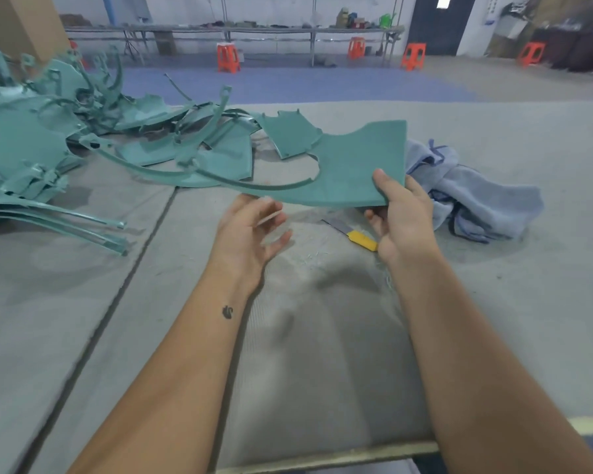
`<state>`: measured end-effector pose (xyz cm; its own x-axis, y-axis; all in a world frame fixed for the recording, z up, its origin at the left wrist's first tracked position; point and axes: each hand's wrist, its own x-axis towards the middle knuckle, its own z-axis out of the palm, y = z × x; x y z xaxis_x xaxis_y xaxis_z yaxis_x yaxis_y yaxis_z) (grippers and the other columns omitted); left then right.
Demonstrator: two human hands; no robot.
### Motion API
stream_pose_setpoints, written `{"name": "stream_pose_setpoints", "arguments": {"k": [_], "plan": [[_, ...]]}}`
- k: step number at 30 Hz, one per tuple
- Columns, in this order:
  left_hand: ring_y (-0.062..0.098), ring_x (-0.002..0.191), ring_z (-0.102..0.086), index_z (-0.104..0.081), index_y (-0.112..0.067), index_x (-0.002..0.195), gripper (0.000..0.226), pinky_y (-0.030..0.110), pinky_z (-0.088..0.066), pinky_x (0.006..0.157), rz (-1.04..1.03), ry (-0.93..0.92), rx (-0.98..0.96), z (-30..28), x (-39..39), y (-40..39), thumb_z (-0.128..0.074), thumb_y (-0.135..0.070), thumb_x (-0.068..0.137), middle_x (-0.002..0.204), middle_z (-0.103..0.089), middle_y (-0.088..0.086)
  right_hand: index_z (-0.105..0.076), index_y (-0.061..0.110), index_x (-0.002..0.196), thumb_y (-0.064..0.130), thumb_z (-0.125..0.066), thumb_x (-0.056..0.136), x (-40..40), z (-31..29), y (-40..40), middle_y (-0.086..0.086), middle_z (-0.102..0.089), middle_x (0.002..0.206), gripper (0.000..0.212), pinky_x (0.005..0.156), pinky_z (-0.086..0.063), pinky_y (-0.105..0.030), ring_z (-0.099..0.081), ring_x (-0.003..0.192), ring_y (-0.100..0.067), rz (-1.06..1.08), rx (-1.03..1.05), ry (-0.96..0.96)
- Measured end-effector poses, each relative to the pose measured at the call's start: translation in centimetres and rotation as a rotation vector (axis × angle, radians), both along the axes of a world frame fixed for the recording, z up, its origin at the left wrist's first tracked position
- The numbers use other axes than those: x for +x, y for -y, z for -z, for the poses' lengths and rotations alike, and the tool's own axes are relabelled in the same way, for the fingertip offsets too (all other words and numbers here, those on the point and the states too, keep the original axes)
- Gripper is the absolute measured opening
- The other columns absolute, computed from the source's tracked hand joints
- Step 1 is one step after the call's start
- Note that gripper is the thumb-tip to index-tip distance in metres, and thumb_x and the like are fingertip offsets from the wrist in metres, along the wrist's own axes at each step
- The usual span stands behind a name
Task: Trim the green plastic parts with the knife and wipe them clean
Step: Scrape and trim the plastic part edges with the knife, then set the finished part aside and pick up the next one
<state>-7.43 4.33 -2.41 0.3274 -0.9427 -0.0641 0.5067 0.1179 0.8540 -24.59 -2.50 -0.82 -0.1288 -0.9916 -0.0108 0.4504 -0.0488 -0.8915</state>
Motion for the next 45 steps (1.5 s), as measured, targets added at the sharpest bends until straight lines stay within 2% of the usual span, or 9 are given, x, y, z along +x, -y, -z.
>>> {"name": "stream_pose_setpoints", "arguments": {"k": [4, 9, 13, 21, 29, 32, 35, 42, 45], "plan": [[0.006, 0.066, -0.068, -0.064, -0.015, 0.084, 0.017, 0.022, -0.056, 0.064, -0.178, 0.236, 0.01, 0.5, -0.5, 0.9, -0.063, -0.029, 0.094, 0.069, -0.073, -0.004, -0.063, 0.019, 0.099, 0.009, -0.061, 0.091, 0.6, -0.9, -1.1, -0.003, -0.067, 0.094, 0.013, 0.068, -0.048, -0.029, -0.062, 0.081, -0.018, -0.149, -0.117, 0.257], [0.008, 0.067, -0.069, -0.066, -0.011, 0.089, 0.012, 0.02, -0.055, 0.06, -0.177, 0.167, -0.01, 1.2, -0.3, 0.9, -0.062, -0.02, 0.095, 0.075, -0.073, -0.002, -0.057, 0.018, 0.089, 0.004, -0.056, 0.093, 3.0, -0.4, -1.9, -0.005, -0.061, 0.085, 0.015, 0.051, -0.043, -0.021, -0.057, 0.052, -0.008, -0.144, -0.045, -0.076], [0.012, 0.074, -0.071, -0.064, -0.014, 0.092, 0.008, 0.025, -0.057, 0.061, -0.118, 0.172, -0.037, 0.7, -0.4, 0.6, -0.059, -0.018, 0.096, 0.082, -0.073, -0.003, -0.056, 0.016, 0.086, 0.003, -0.054, 0.094, 2.4, -1.0, -2.5, -0.007, -0.061, 0.081, 0.016, 0.054, -0.044, -0.024, -0.055, 0.048, -0.008, -0.128, 0.083, -0.037], [0.012, 0.079, -0.072, -0.066, -0.016, 0.096, 0.01, 0.023, -0.058, 0.07, 0.168, 0.374, -0.257, -3.1, -8.0, -1.1, -0.057, -0.014, 0.096, 0.082, -0.075, -0.005, -0.059, 0.016, 0.098, 0.013, -0.06, 0.092, -6.4, -3.6, -6.9, -0.004, -0.061, 0.072, 0.007, 0.044, -0.044, -0.019, -0.052, 0.045, -0.01, 0.095, 0.117, 0.121], [0.005, 0.081, -0.071, -0.07, -0.021, 0.093, 0.009, 0.02, -0.053, 0.076, 0.516, 0.558, -0.348, -3.3, -22.8, -5.1, -0.062, -0.016, 0.093, 0.079, -0.074, -0.011, -0.058, 0.016, 0.116, 0.013, -0.059, 0.093, -18.7, -1.6, -14.5, -0.001, -0.066, 0.089, 0.023, 0.042, -0.041, -0.018, -0.056, 0.056, -0.007, 0.419, -0.043, 0.695], [-0.003, 0.07, -0.066, -0.068, -0.005, 0.1, 0.011, 0.01, -0.049, 0.067, 0.63, 0.517, -0.358, -2.8, -28.9, -7.0, -0.062, -0.005, 0.092, 0.08, -0.07, -0.003, -0.056, 0.009, 0.13, 0.014, -0.058, 0.095, -23.8, -0.2, -18.0, -0.007, -0.067, 0.117, 0.036, 0.063, -0.054, -0.025, -0.067, 0.082, -0.017, 0.601, -0.096, 0.599], [-0.003, 0.07, -0.065, -0.071, -0.013, 0.092, 0.013, 0.012, -0.05, 0.065, 0.803, 0.551, -0.37, -1.3, -33.9, -9.8, -0.063, -0.003, 0.091, 0.075, -0.071, -0.011, -0.058, 0.008, 0.129, 0.013, -0.058, 0.094, -29.0, 2.2, -22.3, -0.011, -0.065, 0.124, 0.036, 0.096, -0.052, -0.041, -0.064, 0.11, -0.026, 0.723, -0.114, 0.573], [0.005, 0.094, -0.067, -0.075, -0.019, 0.101, 0.012, 0.023, -0.052, 0.086, 1.119, 0.724, -0.282, 5.5, -40.5, -14.7, -0.065, -0.019, 0.093, 0.096, -0.074, -0.008, -0.056, 0.012, 0.133, 0.016, -0.058, 0.094, -36.2, 10.7, -30.6, -0.007, -0.066, 0.123, 0.04, 0.093, -0.054, -0.035, -0.064, 0.112, -0.019, 0.922, 0.026, 0.627], [-0.01, 0.077, -0.062, -0.075, -0.018, 0.097, 0.01, 0.009, -0.046, 0.071, 1.118, 0.759, -0.019, 9.3, -40.1, -14.8, -0.069, -0.02, 0.09, 0.092, -0.072, -0.008, -0.059, 0.011, 0.127, 0.015, -0.058, 0.094, -35.6, 14.0, -31.5, -0.003, -0.074, 0.102, 0.033, 0.068, -0.06, -0.026, -0.071, 0.09, -0.013, 0.961, 0.205, 0.699]]}}
